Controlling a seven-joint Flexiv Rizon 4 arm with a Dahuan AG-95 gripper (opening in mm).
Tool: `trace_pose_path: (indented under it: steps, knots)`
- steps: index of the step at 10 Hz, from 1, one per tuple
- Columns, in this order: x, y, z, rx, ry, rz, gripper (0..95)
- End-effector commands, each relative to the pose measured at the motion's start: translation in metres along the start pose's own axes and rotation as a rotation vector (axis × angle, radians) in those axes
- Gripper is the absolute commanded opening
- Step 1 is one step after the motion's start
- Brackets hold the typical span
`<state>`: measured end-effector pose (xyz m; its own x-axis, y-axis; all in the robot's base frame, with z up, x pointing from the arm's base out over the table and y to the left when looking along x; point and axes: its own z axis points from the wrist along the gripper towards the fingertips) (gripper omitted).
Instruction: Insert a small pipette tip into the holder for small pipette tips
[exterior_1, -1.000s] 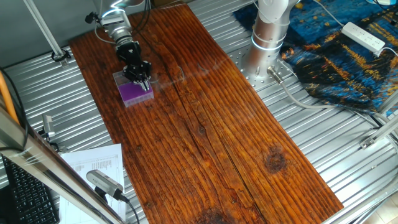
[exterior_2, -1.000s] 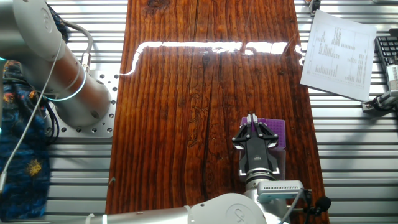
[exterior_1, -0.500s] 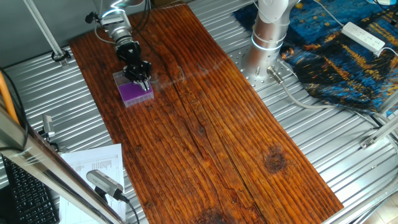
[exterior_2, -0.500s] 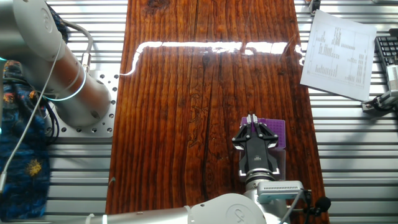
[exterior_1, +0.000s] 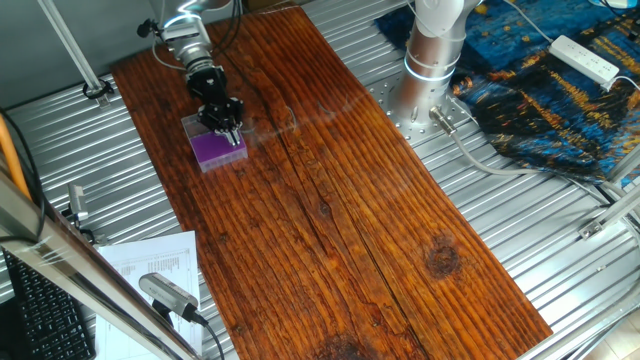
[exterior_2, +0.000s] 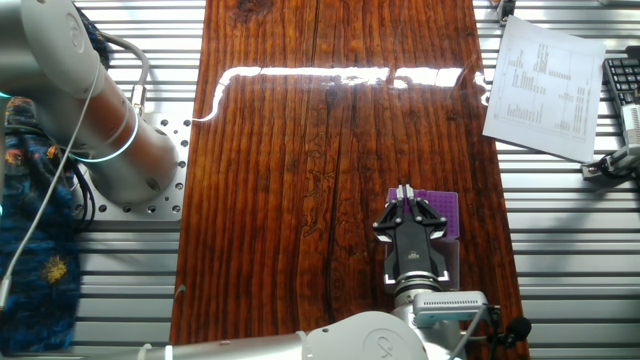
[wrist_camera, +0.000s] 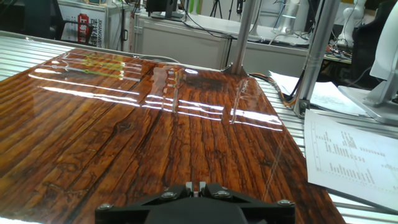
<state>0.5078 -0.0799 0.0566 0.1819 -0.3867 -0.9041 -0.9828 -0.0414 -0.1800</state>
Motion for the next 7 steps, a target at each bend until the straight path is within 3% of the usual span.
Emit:
trace_pose_path:
  steps: [1,6,7]
  knots:
    - [0.0004,0.0004,-0.0013,-0.002,0.004,-0.001,0.0]
    - [0.0005,0.0007,-0.0019,-0.006,0.017,-0.019,0.0]
    - [0.0005,0.0007,-0.0019,-0.006,0.017,-0.018,19.0]
